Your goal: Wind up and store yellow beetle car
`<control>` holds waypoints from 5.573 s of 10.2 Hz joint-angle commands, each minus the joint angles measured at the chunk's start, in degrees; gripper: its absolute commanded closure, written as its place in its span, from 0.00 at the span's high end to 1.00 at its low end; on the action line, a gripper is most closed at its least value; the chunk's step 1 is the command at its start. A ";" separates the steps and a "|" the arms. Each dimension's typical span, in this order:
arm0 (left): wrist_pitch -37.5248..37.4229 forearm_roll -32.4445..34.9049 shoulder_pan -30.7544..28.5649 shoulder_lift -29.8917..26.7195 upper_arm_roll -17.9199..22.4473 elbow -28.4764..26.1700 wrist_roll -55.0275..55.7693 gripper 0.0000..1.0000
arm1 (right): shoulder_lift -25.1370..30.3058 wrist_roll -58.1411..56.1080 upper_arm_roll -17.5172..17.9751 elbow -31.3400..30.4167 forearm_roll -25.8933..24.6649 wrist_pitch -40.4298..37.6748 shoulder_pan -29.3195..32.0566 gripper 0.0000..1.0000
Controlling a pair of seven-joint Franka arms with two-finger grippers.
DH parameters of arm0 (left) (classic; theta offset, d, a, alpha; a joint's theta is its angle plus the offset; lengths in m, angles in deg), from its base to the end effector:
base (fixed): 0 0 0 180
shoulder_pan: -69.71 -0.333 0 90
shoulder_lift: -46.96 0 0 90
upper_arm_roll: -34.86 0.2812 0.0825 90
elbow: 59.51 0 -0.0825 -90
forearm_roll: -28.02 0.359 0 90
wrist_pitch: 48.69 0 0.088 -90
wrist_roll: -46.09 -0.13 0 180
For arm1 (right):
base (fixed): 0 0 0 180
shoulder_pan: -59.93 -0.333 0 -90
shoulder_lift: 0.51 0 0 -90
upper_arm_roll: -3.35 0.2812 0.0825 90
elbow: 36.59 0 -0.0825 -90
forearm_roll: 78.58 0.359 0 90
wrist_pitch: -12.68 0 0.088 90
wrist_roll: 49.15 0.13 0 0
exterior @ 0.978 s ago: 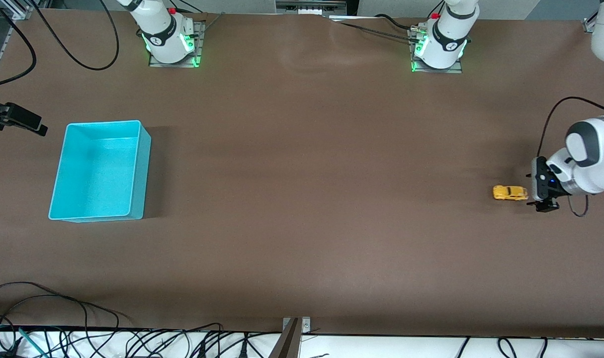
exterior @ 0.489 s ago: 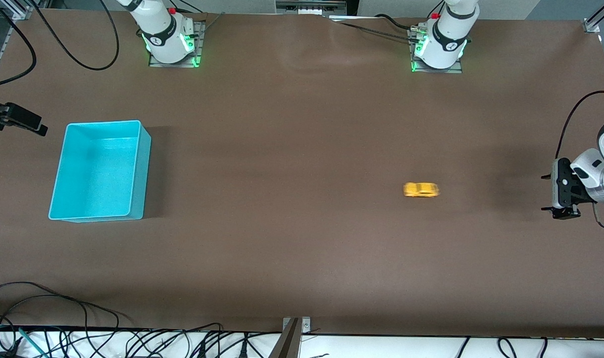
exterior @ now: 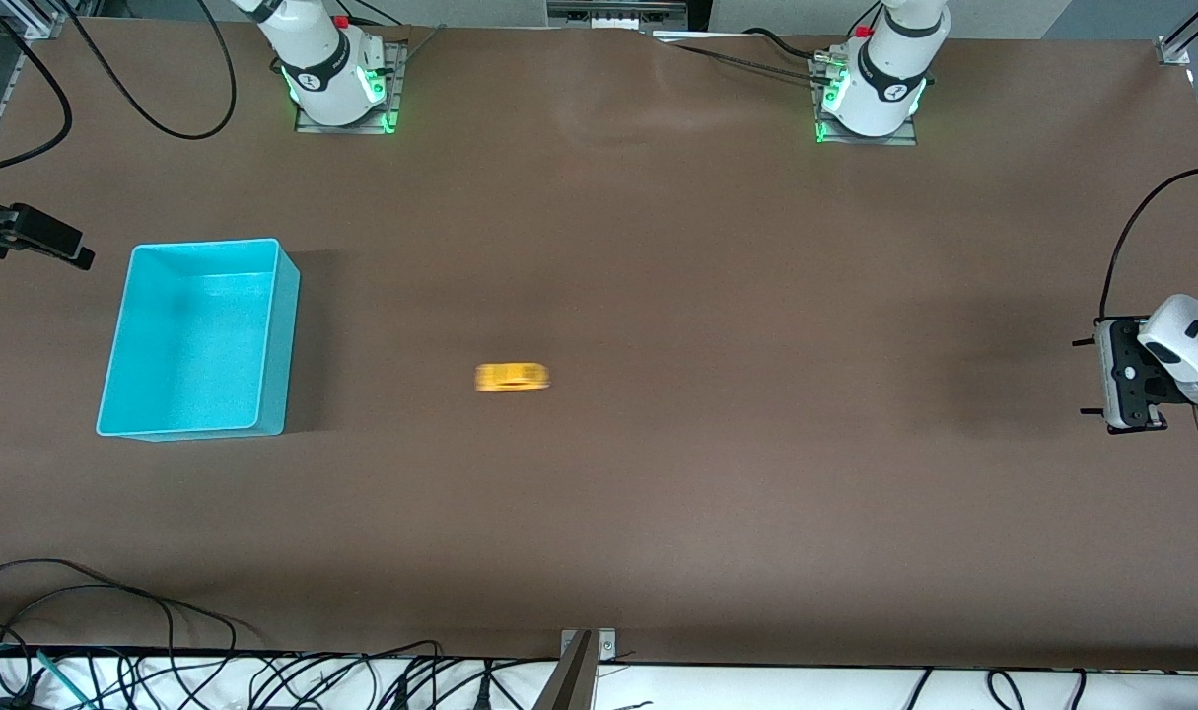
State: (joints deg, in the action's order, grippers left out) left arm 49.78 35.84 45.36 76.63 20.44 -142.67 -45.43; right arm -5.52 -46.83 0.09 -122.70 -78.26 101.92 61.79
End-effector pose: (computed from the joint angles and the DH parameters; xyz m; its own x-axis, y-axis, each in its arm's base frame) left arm 0.6108 0.1433 0.3331 0.1279 -0.9918 0.0031 -0.9649 -0.1237 0.2318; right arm 0.5489 -0.0473 0.5486 0.9911 -0.1293 -0.0327 -0.1294 -0.9916 0.0007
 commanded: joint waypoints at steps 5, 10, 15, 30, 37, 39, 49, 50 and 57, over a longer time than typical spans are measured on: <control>-5.74 0.27 2.64 -4.80 0.00 1.24 15.83 1.00 | 0.09 -0.03 0.35 -0.38 -0.58 -0.56 -0.19 1.00; -10.02 -2.80 5.36 -7.79 -0.09 2.29 33.12 1.00 | -2.53 -21.68 4.64 -1.17 0.30 1.37 -1.16 1.00; -19.62 -7.54 11.16 -8.66 0.00 7.48 56.23 1.00 | -13.60 -64.22 5.80 -1.43 5.31 11.20 -1.60 1.00; -5.03 -10.28 23.55 -31.35 8.61 -13.08 91.52 1.00 | -20.64 -88.97 5.71 -33.78 4.43 63.86 -7.84 1.00; -5.47 -10.99 26.99 -29.94 12.22 -12.39 92.22 1.00 | -23.29 -88.89 5.71 -34.74 4.52 70.37 -7.75 0.26; -6.00 -10.28 26.99 -29.94 10.99 -12.12 92.23 1.00 | -22.68 -88.98 5.71 -34.74 4.43 70.81 -7.84 0.00; -7.14 -10.28 26.73 -29.76 11.16 -11.33 91.96 1.00 | 2.38 -78.76 -6.12 -34.13 4.43 36.02 -7.66 0.00; -7.14 -10.28 26.73 -29.76 11.16 -11.33 91.96 1.00 | 1.86 -81.22 -8.76 -34.30 4.43 36.61 -7.66 0.00; -6.53 -10.19 26.81 -28.71 11.16 -11.24 92.31 1.00 | -5.87 -87.22 -13.97 -46.08 4.87 63.67 -6.79 0.00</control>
State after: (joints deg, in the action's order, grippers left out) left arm 43.65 25.93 71.99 47.36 31.52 -154.87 46.14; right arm -10.54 -132.73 -13.70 -167.97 -74.01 163.09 54.71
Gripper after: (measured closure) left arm 0.000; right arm 0.559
